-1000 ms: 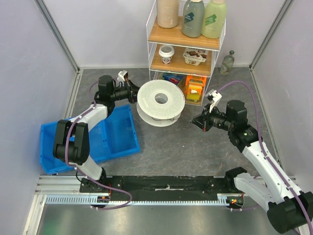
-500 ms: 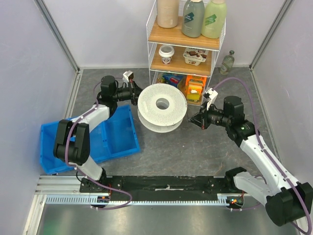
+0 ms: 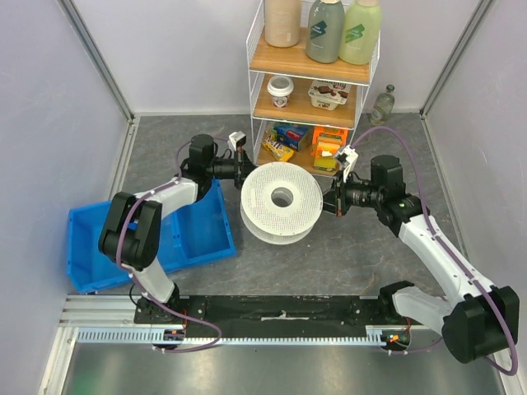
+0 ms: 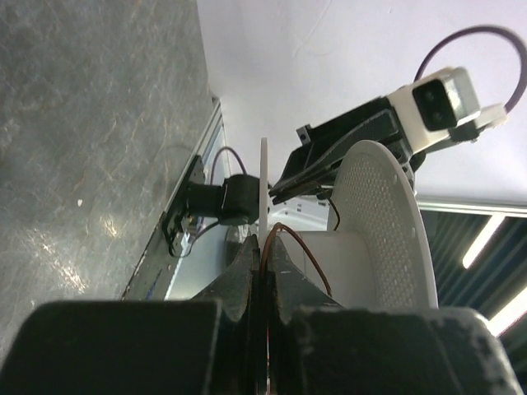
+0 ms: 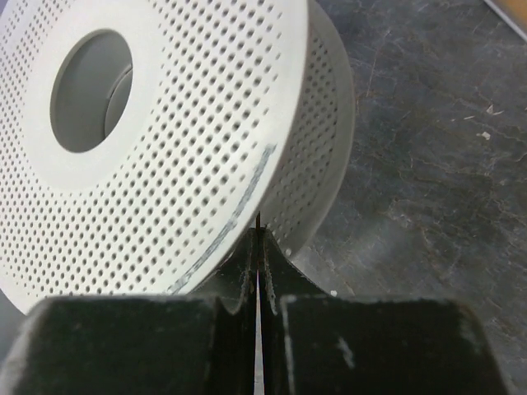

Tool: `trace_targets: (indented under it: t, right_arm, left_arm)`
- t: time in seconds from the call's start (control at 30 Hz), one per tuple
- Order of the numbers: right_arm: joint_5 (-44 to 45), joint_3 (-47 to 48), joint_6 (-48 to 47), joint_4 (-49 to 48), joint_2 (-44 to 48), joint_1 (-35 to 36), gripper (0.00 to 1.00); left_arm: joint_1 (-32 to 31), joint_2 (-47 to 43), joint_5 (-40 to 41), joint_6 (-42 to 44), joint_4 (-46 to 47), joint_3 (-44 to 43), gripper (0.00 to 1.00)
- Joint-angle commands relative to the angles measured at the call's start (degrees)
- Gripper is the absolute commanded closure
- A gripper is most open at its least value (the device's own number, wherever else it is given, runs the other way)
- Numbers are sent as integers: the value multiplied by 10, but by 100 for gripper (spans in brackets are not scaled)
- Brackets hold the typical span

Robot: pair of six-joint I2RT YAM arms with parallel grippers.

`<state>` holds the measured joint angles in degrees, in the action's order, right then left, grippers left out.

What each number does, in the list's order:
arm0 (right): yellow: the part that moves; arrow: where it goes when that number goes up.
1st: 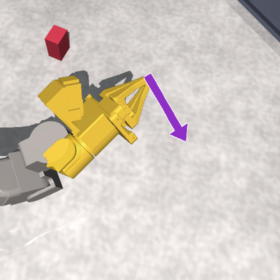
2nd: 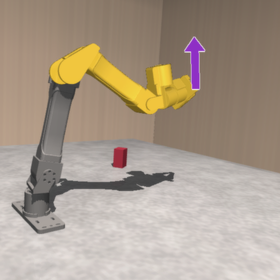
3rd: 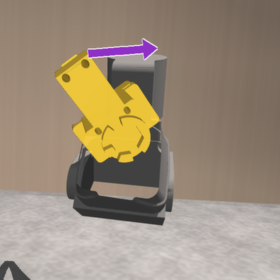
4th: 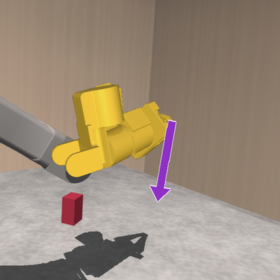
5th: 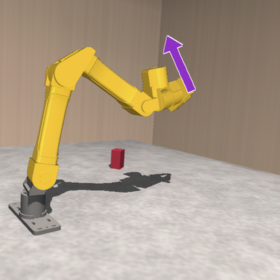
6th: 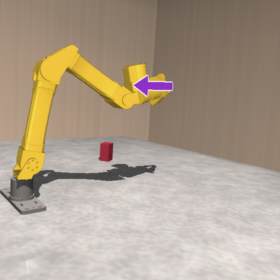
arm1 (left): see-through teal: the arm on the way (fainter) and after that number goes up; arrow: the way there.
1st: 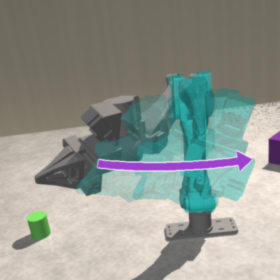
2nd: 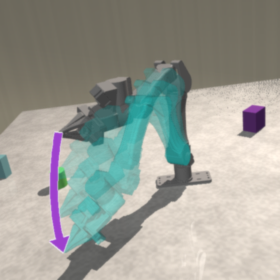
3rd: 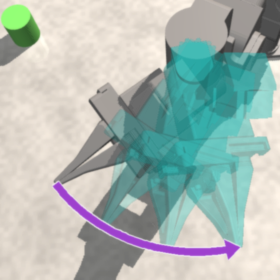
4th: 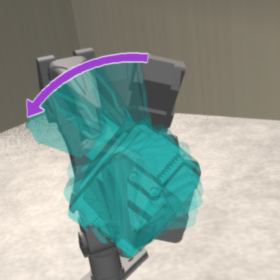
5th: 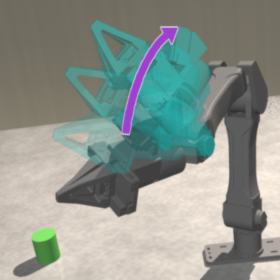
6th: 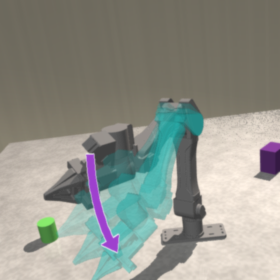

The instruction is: Wrap the cables

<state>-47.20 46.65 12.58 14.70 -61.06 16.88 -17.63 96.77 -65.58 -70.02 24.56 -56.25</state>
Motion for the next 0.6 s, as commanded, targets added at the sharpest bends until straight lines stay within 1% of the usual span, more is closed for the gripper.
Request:
trace_targets:
  t: [0.0, 0.03, 0.17, 0.23, 0.3, 0.37, 0.5, 0.57]
  right_arm:
    - [-51, 8, 20, -24, -11, -1, 100]
    - [-54, 6, 21, -24, -10, -4, 100]
    - [-48, 4, 16, -12, -7, -5, 81]
    - [-49, 4, 2, 9, -12, -15, 70]
    - [-50, 3, -26, 41, -13, -28, 62]
    - [-53, 3, -52, 72, -12, -45, 57]
    - [-61, 9, -101, 124, -14, -76, 52]
    - [-68, 13, -120, 149, -23, -98, 50]
  left_arm:
    - [-11, 21, -34, -7, 58, -15, 99]
    - [-13, 29, -38, -17, 78, -16, 98]
    - [-14, 47, -35, -13, 104, -16, 98]
    - [-14, 59, -36, -9, 119, -13, 98]
    - [-14, 72, -40, -9, 133, -15, 99]
    - [-13, 82, -44, -13, 152, -16, 98]
    - [-13, 107, -49, -31, 183, -19, 98]
    - [-12, 120, -53, -47, 216, -20, 98]
